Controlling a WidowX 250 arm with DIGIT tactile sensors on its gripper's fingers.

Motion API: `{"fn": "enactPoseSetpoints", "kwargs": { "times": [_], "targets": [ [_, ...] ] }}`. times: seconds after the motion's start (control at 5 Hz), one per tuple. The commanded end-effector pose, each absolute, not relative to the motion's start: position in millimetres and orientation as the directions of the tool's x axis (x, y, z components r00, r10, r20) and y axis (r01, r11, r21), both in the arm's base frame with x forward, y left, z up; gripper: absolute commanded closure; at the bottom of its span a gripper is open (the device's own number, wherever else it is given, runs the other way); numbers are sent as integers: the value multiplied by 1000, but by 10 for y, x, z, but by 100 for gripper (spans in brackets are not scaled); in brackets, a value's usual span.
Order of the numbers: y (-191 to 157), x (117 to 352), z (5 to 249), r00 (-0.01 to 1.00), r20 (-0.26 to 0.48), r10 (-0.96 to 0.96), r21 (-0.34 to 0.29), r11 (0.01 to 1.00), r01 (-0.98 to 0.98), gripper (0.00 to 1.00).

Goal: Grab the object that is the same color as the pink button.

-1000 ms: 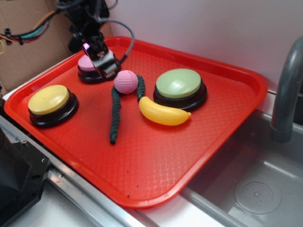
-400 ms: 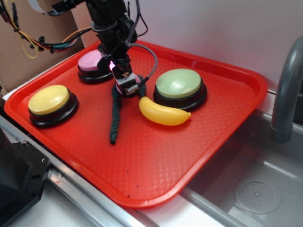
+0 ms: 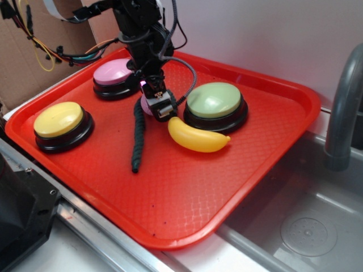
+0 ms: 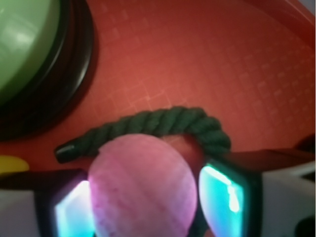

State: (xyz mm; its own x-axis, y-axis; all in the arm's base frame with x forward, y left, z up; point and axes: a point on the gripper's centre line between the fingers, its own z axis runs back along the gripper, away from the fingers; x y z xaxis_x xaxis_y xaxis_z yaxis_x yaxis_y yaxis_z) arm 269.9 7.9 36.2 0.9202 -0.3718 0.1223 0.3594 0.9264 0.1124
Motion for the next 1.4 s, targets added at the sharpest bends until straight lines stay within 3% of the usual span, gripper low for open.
{"fn": "enactPoseSetpoints", "kwargs": {
  "times": [0.0, 0.2, 0.4, 0.6, 0.8, 1.0, 1.2],
  "targets": [
    [158, 2800, 498, 922, 163, -351, 105, 935, 338, 100],
    [147, 2748, 717, 947, 176, -268, 81, 963, 258, 100],
    [158, 2631, 1131, 975, 209, -76, 32, 997, 71, 100],
    [254, 2533, 1607, 957, 233, 170, -5, 985, -174, 100],
    [331, 2416, 2083, 912, 274, 307, -82, 952, -296, 100],
    [366, 2316, 2412, 849, 351, 395, -96, 917, -387, 100],
    [369, 2247, 2439, 832, 355, 426, -114, 903, -414, 100]
  ]
}}
